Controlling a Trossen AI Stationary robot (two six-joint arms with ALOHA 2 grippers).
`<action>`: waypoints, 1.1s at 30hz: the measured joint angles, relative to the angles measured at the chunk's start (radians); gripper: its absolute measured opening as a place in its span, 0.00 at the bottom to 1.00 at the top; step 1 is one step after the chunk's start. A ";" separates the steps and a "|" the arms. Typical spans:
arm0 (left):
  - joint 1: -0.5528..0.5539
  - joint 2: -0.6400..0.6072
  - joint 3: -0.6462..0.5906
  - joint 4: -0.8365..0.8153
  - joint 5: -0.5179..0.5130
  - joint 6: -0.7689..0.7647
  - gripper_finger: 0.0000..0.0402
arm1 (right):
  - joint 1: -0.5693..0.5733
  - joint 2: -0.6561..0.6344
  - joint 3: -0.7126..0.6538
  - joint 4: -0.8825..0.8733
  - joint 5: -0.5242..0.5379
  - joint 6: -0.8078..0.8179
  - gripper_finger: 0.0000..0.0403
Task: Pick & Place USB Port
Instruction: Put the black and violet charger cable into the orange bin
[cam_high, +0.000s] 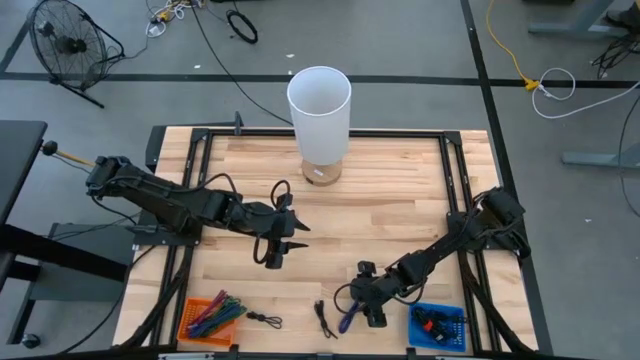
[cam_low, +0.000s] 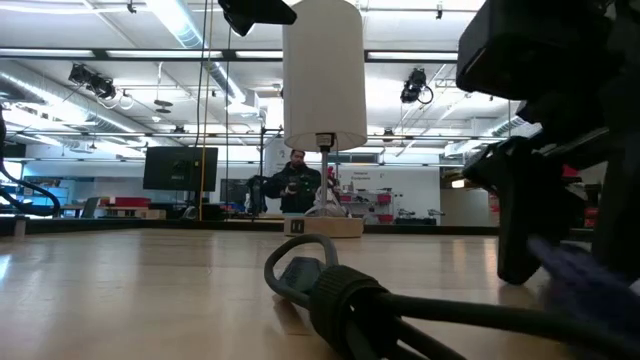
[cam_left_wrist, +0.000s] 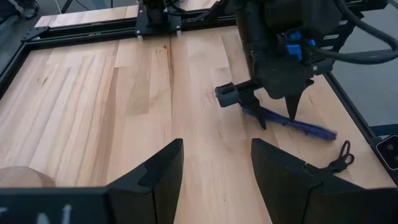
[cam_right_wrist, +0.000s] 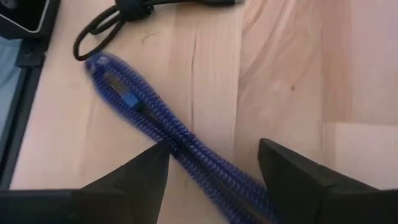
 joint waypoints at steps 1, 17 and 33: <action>0.000 0.000 0.000 -0.001 0.000 0.000 0.48 | 0.000 0.008 0.002 0.001 -0.004 0.000 0.62; 0.000 0.000 0.000 -0.012 0.000 -0.001 0.48 | -0.002 0.039 0.003 -0.052 0.025 -0.033 0.11; 0.000 0.000 -0.001 0.023 -0.007 0.000 0.48 | -0.065 -0.218 0.218 -0.482 0.399 -0.246 0.02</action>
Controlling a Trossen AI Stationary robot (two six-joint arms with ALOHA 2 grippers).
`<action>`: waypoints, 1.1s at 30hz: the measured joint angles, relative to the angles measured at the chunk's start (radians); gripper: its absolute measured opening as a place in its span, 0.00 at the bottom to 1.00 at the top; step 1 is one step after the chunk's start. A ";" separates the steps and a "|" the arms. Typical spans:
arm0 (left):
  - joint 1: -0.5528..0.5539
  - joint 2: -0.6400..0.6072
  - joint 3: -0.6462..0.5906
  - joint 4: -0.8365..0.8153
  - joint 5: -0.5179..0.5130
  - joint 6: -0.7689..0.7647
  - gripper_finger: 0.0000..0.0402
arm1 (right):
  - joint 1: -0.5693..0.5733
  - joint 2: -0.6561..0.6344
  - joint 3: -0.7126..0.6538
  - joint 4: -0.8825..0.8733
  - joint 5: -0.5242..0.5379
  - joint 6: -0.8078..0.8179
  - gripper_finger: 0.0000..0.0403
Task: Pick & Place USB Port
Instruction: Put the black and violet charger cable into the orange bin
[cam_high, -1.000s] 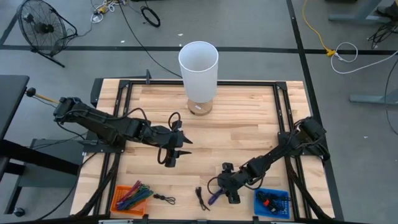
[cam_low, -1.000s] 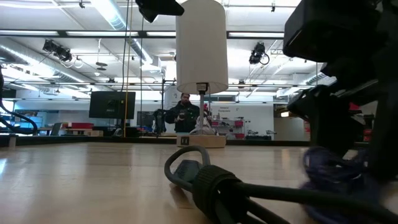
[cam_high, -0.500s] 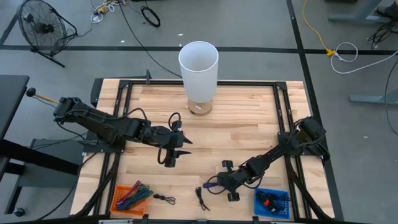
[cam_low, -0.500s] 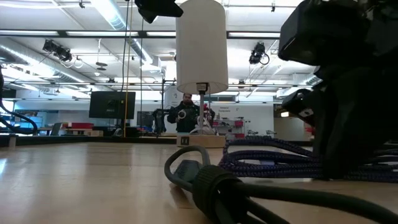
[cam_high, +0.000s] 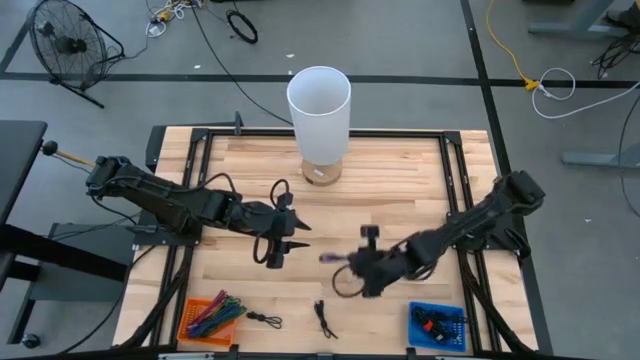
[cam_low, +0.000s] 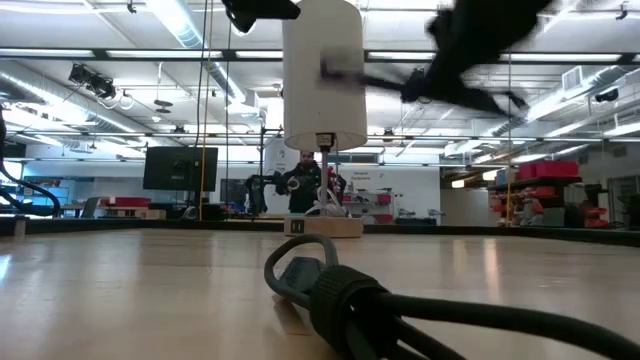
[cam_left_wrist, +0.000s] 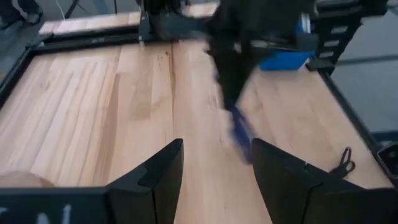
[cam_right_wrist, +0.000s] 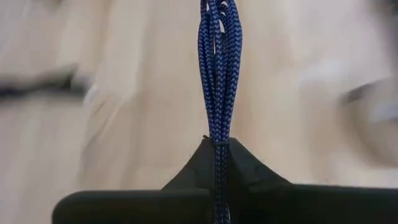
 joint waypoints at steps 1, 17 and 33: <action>0.000 0.000 0.000 0.012 0.000 0.000 0.48 | -0.007 -0.034 0.013 -0.002 0.049 -0.013 0.02; 0.000 0.000 0.000 0.305 -0.084 0.052 0.48 | -0.057 -0.284 -0.004 0.431 0.152 -0.291 0.02; 0.000 0.000 0.000 0.568 -0.082 0.118 0.48 | -0.109 -0.222 -0.024 0.686 0.061 -0.446 0.01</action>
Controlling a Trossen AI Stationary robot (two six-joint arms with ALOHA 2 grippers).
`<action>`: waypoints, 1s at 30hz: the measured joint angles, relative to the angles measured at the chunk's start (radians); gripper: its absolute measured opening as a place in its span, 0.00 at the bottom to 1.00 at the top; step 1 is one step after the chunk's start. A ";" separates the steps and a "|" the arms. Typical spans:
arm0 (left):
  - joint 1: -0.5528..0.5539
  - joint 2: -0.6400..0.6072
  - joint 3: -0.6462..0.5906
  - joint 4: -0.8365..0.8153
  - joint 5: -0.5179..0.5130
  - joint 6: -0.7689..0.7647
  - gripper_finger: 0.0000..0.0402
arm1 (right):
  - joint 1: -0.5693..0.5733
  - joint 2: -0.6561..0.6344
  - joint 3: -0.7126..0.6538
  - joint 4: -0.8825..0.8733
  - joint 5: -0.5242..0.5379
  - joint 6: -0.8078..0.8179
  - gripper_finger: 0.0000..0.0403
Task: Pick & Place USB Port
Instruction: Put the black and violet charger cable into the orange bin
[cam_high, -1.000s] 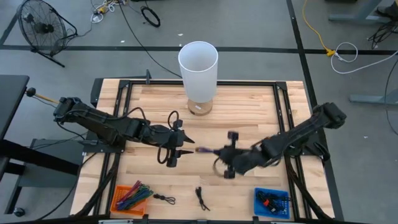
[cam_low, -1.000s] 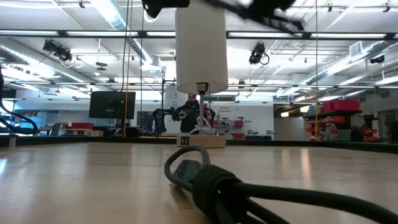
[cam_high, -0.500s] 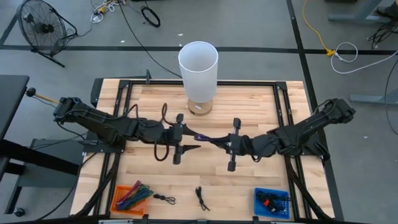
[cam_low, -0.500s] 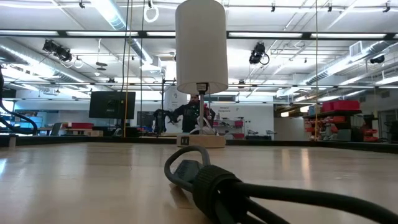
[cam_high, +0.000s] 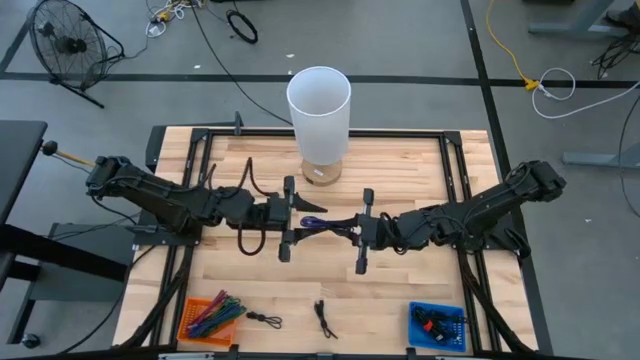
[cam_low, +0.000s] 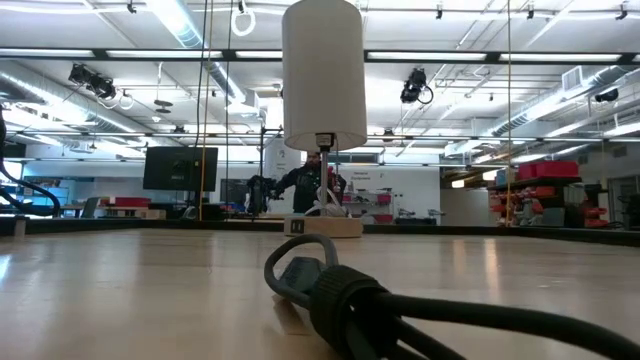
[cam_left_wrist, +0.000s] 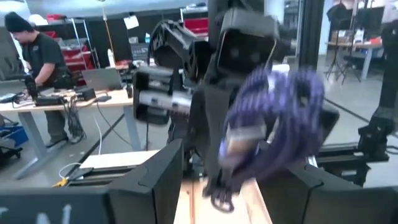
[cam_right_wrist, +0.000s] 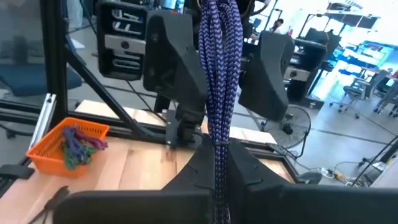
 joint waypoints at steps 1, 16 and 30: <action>0.000 0.000 0.000 0.006 0.001 0.000 0.48 | -0.007 0.007 0.000 0.011 -0.009 -0.002 0.01; 0.004 -0.001 0.001 -0.049 -0.048 0.091 0.07 | -0.057 0.020 0.000 0.016 -0.065 -0.013 0.02; -0.108 -0.033 0.001 -0.337 -0.199 -0.010 0.07 | -0.051 0.017 0.001 -0.030 -0.002 -0.003 0.25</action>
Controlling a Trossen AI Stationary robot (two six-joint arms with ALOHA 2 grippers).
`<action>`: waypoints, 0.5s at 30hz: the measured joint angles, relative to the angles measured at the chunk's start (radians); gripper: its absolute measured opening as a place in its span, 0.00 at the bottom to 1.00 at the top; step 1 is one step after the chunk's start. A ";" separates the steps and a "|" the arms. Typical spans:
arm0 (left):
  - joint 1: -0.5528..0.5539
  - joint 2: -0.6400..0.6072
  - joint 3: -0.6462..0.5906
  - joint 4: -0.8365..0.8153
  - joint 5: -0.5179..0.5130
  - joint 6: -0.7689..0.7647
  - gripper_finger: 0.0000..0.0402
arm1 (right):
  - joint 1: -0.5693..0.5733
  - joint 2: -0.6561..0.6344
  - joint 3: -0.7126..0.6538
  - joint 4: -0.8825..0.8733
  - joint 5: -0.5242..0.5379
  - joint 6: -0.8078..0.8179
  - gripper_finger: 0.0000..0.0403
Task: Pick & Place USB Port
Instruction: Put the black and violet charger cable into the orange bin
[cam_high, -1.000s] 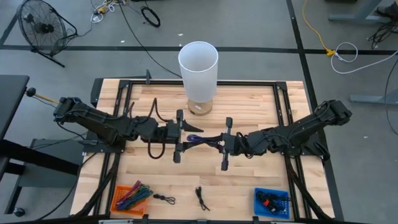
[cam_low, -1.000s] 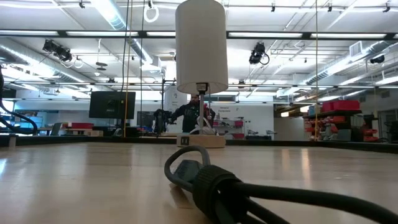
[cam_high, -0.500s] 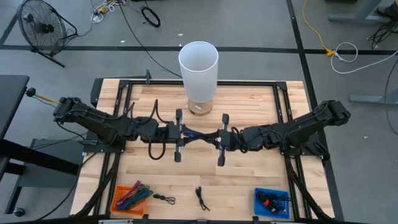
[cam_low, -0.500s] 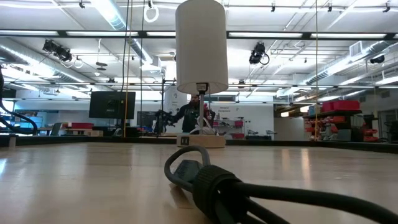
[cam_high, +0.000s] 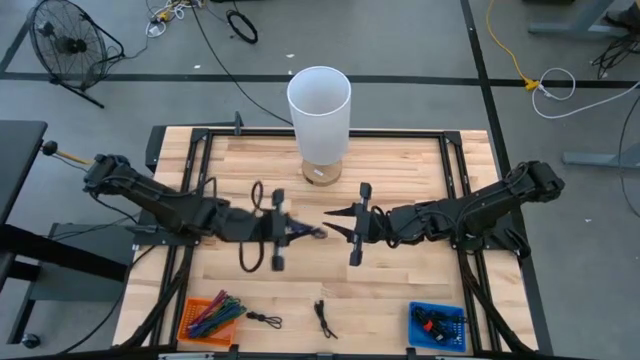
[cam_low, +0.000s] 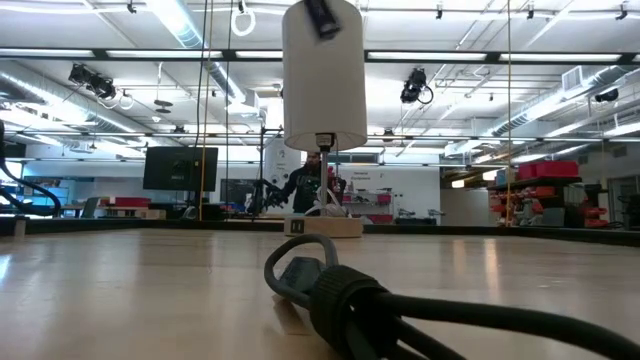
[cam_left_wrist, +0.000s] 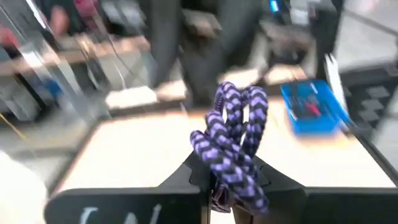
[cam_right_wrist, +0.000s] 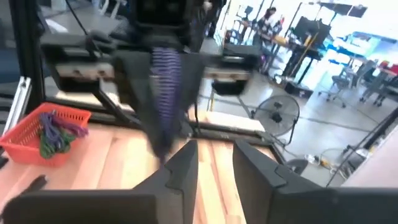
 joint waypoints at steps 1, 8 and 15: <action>-0.018 -0.009 -0.001 -0.054 -0.001 -0.039 0.07 | 0.000 0.000 0.000 -0.014 0.005 0.010 0.25; -0.189 -0.065 -0.001 -0.377 -0.045 -0.358 0.07 | 0.000 0.001 0.000 -0.084 0.081 0.058 0.23; -0.363 -0.087 -0.001 -0.569 0.045 -0.703 0.07 | -0.001 0.001 0.000 -0.147 0.092 0.125 0.21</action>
